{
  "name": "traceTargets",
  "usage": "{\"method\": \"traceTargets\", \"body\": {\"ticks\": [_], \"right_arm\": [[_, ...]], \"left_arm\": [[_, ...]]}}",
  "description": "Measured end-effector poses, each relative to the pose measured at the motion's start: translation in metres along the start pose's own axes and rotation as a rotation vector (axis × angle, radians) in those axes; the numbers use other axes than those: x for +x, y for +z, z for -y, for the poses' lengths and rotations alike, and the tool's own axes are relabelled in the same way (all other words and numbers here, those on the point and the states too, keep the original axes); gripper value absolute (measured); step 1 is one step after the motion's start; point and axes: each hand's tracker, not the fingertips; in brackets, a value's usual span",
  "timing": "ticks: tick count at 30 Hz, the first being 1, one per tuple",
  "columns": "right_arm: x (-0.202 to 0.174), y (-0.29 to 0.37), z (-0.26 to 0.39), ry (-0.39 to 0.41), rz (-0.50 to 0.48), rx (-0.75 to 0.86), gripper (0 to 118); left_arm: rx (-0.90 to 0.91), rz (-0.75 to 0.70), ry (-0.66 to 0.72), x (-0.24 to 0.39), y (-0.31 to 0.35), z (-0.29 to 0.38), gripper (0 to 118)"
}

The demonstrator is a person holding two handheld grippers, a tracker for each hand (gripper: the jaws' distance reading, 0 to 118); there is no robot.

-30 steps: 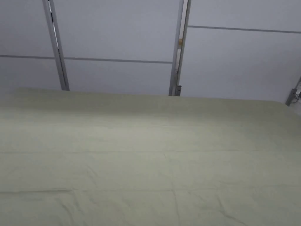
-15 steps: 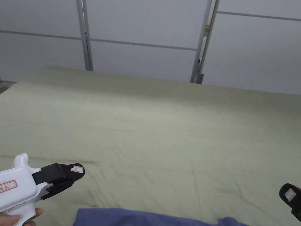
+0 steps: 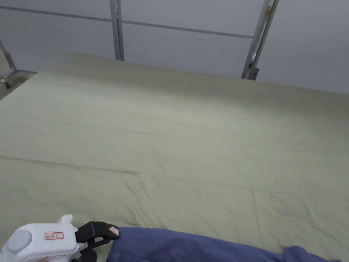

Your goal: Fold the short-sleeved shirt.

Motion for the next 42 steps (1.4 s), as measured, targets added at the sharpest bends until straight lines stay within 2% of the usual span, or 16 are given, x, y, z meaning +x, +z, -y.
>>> {"method": "traceTargets", "body": {"ticks": [2,8,9,10,11,12,13,14,15,20,24,29,35,37,40,42], "right_arm": [[-0.002,-0.004,0.001,-0.009,0.003,-0.021,9],[-0.01,-0.021,0.004,-0.079,-0.011,-0.077,9],[-0.012,-0.022,0.004,-0.085,-0.017,-0.077,9],[-0.015,-0.024,0.004,-0.09,-0.027,-0.078,9],[-0.017,-0.025,0.003,-0.092,-0.032,-0.081,9],[-0.02,-0.025,0.002,-0.087,-0.033,-0.082,9],[-0.023,-0.026,0.001,-0.072,-0.031,-0.084,9],[-0.026,-0.025,0.0,-0.056,-0.023,-0.082,9],[-0.028,-0.024,-0.001,-0.046,-0.018,-0.079,9],[-0.027,-0.015,-0.007,-0.058,-0.013,-0.059,9],[-0.021,-0.012,-0.011,-0.095,-0.005,-0.046,9],[-0.015,-0.007,-0.009,-0.114,-0.009,-0.035,9],[-0.01,-0.013,-0.003,-0.145,-0.039,-0.049,9],[-0.009,-0.013,-0.001,-0.152,-0.053,-0.049,9],[-0.003,-0.011,0.002,-0.166,-0.072,-0.045,9],[0.002,-0.008,0.002,-0.174,-0.078,-0.039,9]], "left_arm": [[0.066,0.158,0.02,-0.001,0.003,-0.003,107],[-0.064,0.345,0.14,-0.019,-0.047,-0.02,102],[-0.092,0.365,0.153,-0.018,-0.054,-0.019,93],[-0.118,0.346,0.146,-0.016,-0.06,-0.018,76],[-0.124,0.306,0.132,-0.014,-0.071,-0.017,40],[-0.128,0.24,0.119,-0.013,-0.076,-0.015,22],[-0.146,0.17,0.111,-0.012,-0.082,-0.015,17],[-0.157,0.107,0.103,-0.013,-0.084,-0.014,15],[-0.135,0.209,0.121,-0.008,-0.082,-0.011,15],[-0.026,0.147,0.11,-0.007,-0.044,-0.019,13],[0.077,0.153,0.184,-0.022,-0.004,-0.03,11],[0.248,0.057,0.271,-0.054,0.065,-0.056,11],[0.249,-0.119,0.029,0.027,0.079,-0.033,11],[0.244,-0.12,-0.051,0.06,0.068,-0.021,11],[0.177,-0.012,-0.102,0.104,0.033,-0.002,11],[0.124,-0.035,-0.17,0.131,-0.002,0.017,11]]}}
